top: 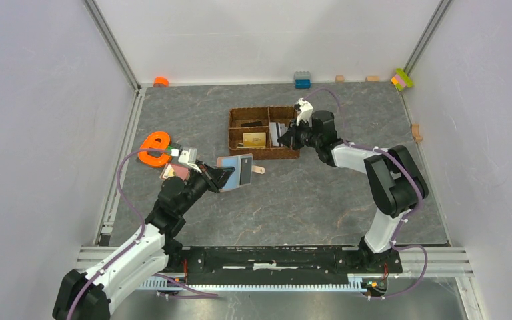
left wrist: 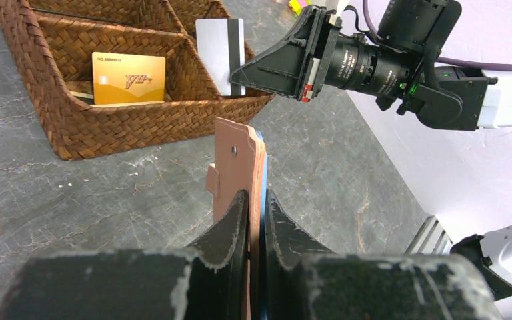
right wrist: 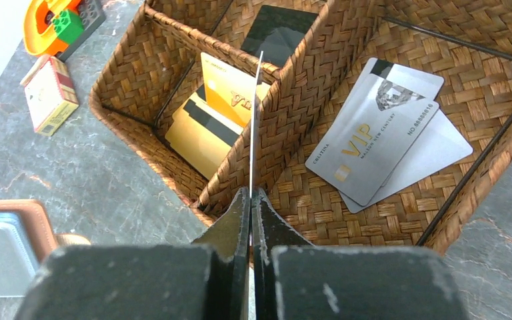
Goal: Take the credit cards out of the card holder
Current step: Place the credit card in the storage box.
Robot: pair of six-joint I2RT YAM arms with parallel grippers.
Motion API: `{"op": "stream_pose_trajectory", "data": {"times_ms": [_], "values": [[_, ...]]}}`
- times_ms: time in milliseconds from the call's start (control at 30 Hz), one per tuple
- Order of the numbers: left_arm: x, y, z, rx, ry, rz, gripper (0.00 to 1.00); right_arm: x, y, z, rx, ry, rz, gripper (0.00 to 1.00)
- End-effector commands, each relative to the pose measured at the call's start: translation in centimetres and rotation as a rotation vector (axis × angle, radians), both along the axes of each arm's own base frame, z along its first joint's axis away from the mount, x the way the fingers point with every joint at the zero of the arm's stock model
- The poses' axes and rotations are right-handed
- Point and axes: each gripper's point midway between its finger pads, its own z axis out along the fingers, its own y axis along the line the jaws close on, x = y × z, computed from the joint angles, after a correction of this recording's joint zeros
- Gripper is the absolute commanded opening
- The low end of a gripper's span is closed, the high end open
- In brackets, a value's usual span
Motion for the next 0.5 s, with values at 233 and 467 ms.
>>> {"op": "stream_pose_trajectory", "data": {"times_ms": [233,467], "values": [[0.2,-0.2,1.6,-0.013,-0.067,-0.012,0.05,3.0,-1.2,2.8,-0.04,-0.092,-0.133,0.01],[0.3,-0.4,1.5,-0.017,-0.062,-0.017,0.05,4.7,-0.1,2.9,-0.016,-0.083,-0.121,0.16]]}}
